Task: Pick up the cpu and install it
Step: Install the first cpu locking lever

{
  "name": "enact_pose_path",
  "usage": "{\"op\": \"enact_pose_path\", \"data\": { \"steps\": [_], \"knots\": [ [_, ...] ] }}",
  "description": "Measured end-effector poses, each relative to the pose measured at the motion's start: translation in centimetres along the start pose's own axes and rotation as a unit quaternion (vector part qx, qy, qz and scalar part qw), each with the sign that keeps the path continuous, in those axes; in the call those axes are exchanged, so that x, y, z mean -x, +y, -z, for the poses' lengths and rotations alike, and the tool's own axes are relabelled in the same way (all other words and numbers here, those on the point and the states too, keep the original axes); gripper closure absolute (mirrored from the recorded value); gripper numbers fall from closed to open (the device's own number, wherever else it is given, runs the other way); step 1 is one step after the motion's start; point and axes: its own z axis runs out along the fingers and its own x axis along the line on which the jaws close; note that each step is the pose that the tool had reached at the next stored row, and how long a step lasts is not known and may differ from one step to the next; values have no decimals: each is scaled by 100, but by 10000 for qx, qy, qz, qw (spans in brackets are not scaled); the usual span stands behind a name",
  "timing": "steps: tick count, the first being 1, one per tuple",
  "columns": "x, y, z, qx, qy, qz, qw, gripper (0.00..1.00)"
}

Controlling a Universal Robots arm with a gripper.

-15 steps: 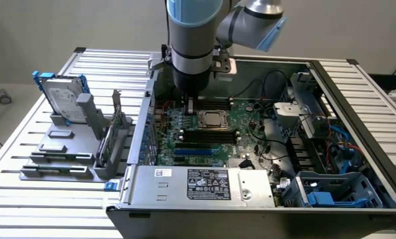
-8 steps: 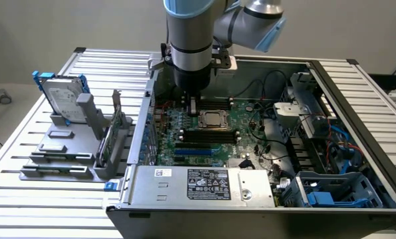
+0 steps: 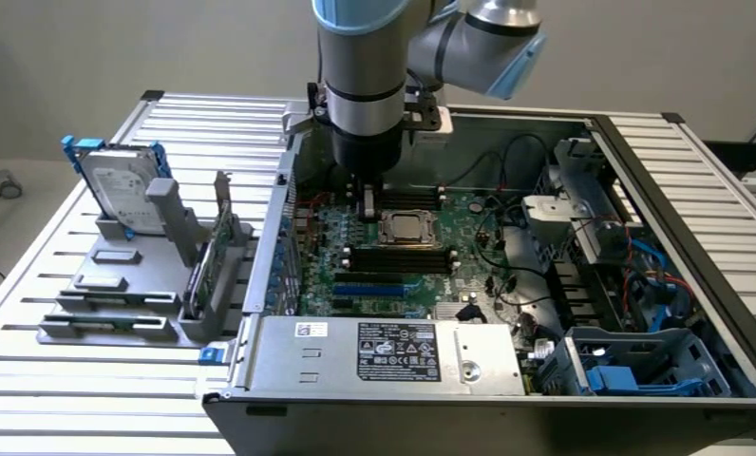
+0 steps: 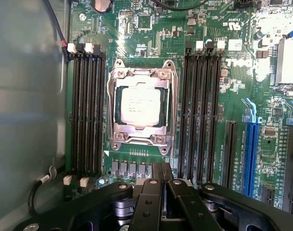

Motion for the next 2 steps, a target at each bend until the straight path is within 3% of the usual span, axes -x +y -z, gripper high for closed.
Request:
{"op": "enact_pose_path", "data": {
  "steps": [2],
  "knots": [
    [0,0,0,0,0,0,10000,89]
  ]
}}
